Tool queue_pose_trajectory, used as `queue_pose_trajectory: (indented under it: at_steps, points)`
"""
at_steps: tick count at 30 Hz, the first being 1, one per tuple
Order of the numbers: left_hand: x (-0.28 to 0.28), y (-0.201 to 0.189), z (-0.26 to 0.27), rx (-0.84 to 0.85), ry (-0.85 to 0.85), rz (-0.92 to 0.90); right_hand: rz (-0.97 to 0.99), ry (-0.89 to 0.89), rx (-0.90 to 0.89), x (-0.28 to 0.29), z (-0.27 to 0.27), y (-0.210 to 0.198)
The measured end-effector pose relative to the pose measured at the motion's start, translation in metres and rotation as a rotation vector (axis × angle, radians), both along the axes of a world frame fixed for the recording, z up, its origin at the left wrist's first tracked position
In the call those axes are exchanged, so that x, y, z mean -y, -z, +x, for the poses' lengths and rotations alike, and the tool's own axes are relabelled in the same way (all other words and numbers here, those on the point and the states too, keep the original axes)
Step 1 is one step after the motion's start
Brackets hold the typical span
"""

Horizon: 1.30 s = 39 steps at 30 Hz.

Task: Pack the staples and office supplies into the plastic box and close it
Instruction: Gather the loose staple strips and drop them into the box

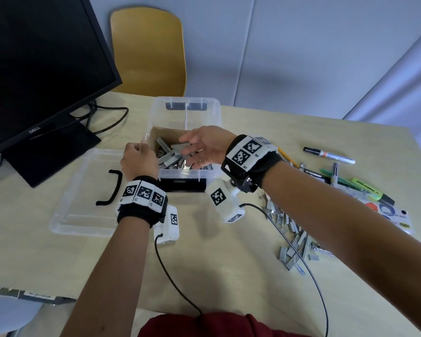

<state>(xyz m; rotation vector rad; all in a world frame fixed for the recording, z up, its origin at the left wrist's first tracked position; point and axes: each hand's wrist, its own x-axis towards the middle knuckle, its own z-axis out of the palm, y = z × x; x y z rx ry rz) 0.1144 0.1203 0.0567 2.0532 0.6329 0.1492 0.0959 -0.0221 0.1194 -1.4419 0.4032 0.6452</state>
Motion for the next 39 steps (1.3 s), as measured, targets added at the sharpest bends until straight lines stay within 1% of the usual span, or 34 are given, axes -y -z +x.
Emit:
queue_pose_trajectory:
  at_steps: [2, 3, 6, 7, 8, 10, 12, 13, 15, 17, 19, 21, 22, 24, 26, 29, 32, 36, 39]
  points:
    - [0.0, 0.0, 0.0, 0.018, 0.008, 0.026, -0.035, 0.02, 0.075, 0.012, -0.008, -0.002]
    - [0.0, -0.001, -0.001, 0.036, 0.025, 0.072, -0.045, 0.032, 0.116, 0.019, -0.013, -0.003]
    - [0.007, -0.008, -0.009, 0.132, 0.106, 0.283, -0.069, 0.113, 0.218, 0.048, -0.027, -0.002]
    - [0.012, -0.013, -0.013, 0.182, 0.133, 0.302, -0.082, 0.166, 0.229, 0.06, -0.032, 0.0]
    - [0.018, -0.017, -0.016, 0.243, 0.162, 0.29, -0.102, 0.225, 0.233, 0.073, -0.037, 0.004]
    - [0.036, -0.025, -0.021, 0.37, 0.253, 0.188, -0.17, 0.337, 0.23, 0.097, -0.047, 0.017]
    - [0.058, -0.03, -0.028, 0.422, 0.391, 0.086, -0.26, 0.376, 0.198, 0.116, -0.06, 0.033]
    - [0.07, -0.032, -0.032, 0.41, 0.465, 0.049, -0.305, 0.357, 0.169, 0.123, -0.066, 0.042]
    - [0.091, -0.033, -0.04, 0.382, 0.589, -0.013, -0.436, 0.246, 0.111, 0.13, -0.079, 0.058]
    - [0.109, -0.031, -0.047, 0.35, 0.709, -0.072, -0.688, 0.075, 0.117, 0.132, -0.09, 0.075]
    - [0.123, -0.023, -0.055, 0.297, 0.845, -0.089, -0.939, -0.117, 0.136, 0.131, -0.098, 0.093]
    - [0.132, -0.011, -0.064, 0.215, 0.933, -0.095, -1.058, -0.211, 0.135, 0.127, -0.106, 0.107]
    - [0.135, -0.004, -0.067, 0.162, 0.943, -0.116, -1.091, -0.236, 0.149, 0.123, -0.108, 0.112]
    - [0.139, 0.014, -0.071, 0.026, 0.891, -0.208, -1.142, -0.288, 0.196, 0.119, -0.111, 0.119]
    - [0.139, 0.033, -0.072, -0.121, 0.768, -0.351, -1.192, -0.334, 0.234, 0.115, -0.114, 0.123]
    - [0.133, 0.054, -0.073, -0.309, 0.577, -0.535, -1.211, -0.341, 0.271, 0.112, -0.116, 0.127]
    - [0.128, 0.063, -0.077, -0.398, 0.477, -0.67, -1.177, -0.311, 0.293, 0.112, -0.117, 0.129]
    - [0.125, 0.072, -0.082, -0.476, 0.423, -0.829, -1.111, -0.222, 0.286, 0.114, -0.115, 0.127]
    - [0.128, 0.076, -0.085, -0.501, 0.416, -0.889, -1.073, -0.115, 0.276, 0.116, -0.113, 0.122]
